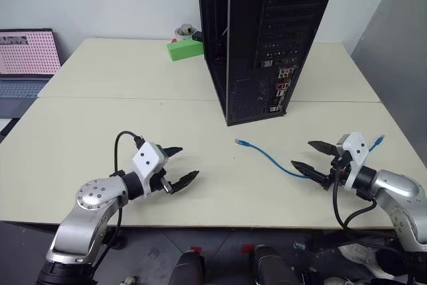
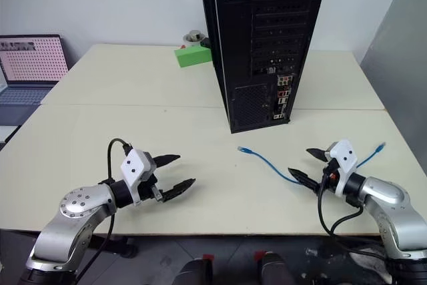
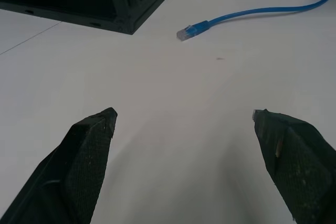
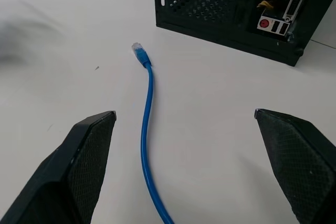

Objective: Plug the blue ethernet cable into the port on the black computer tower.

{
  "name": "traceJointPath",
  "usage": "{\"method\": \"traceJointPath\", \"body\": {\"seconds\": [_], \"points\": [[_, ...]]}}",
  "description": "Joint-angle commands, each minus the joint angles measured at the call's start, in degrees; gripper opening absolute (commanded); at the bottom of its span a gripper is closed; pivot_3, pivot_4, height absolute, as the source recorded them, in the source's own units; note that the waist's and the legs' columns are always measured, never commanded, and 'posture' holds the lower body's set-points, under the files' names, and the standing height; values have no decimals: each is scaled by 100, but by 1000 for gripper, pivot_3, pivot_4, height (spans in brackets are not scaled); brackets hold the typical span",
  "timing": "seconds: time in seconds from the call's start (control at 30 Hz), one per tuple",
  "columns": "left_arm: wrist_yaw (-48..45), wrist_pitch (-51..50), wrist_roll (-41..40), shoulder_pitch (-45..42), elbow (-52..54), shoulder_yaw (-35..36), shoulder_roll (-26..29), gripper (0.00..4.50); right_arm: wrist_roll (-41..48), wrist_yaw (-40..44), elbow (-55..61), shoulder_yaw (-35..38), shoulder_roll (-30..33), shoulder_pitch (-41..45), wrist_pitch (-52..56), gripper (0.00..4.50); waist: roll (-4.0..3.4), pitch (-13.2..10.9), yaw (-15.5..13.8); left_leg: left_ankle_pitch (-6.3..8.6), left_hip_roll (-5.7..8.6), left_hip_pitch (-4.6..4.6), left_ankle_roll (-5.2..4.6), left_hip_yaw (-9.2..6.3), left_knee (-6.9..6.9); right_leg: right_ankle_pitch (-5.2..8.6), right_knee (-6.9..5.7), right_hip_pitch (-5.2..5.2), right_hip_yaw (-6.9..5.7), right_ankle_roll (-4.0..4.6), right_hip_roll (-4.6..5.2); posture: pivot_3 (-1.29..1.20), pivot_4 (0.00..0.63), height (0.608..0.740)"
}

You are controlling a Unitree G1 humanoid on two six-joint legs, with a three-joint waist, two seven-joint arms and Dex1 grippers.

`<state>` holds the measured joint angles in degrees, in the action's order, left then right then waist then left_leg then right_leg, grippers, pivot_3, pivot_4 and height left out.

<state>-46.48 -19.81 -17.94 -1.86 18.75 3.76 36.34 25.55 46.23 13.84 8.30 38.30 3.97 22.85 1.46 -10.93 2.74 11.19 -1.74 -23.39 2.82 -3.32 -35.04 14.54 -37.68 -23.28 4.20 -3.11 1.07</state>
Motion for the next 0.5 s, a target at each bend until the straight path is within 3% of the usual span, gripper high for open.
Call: {"method": "traceJointPath", "body": {"seconds": [0.03, 0.5], "points": [[-173, 147, -87, 30, 282, 0, 116, 4439, -17, 71, 174, 55, 88, 45, -79, 4500, 0, 0, 0, 0, 0, 0, 0, 0, 0, 0, 0, 0, 0, 0, 0, 0, 150, 740], [-196, 144, 120, -105, 295, -281, 115, 4439, -475, -116, -158, -608, -247, 598, -137, 4500, 0, 0, 24, 0, -1, 1, 0, 0, 0, 0, -2, -1, 0, 0, -1, 0, 150, 740]]}}
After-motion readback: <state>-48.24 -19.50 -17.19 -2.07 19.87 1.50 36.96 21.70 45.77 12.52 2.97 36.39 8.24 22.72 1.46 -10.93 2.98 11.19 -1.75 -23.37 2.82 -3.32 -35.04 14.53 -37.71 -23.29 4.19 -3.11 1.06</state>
